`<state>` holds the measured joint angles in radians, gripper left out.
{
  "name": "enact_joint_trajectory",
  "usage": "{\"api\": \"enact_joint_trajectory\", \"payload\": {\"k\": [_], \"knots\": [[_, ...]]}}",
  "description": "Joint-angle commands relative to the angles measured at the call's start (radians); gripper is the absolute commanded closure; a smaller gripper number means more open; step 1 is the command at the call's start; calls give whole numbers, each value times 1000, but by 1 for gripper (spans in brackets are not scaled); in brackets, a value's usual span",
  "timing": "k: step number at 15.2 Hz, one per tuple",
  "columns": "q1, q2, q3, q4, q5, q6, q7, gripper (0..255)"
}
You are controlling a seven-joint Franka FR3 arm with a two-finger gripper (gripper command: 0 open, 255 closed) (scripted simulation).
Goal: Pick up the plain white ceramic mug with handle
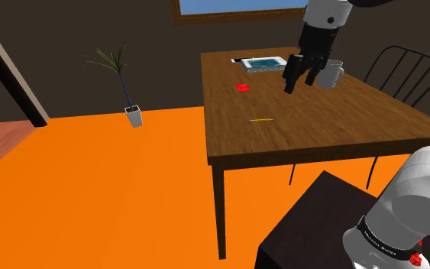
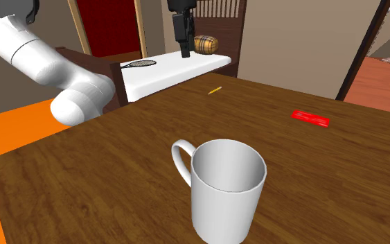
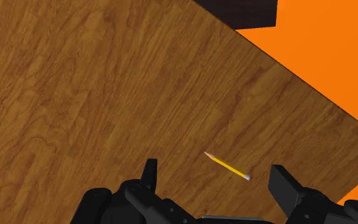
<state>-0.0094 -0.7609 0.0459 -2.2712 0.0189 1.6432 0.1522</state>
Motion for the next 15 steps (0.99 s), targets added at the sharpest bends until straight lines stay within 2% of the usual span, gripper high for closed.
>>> {"api": "enact_joint_trajectory", "payload": {"k": [1, 8, 15], "knots": [[0, 0, 0, 0, 0, 0, 0, 0], [-47, 88, -149, 60, -76, 6, -164, 0], [-81, 225, -292, 174, -125, 15, -327, 0]]}}
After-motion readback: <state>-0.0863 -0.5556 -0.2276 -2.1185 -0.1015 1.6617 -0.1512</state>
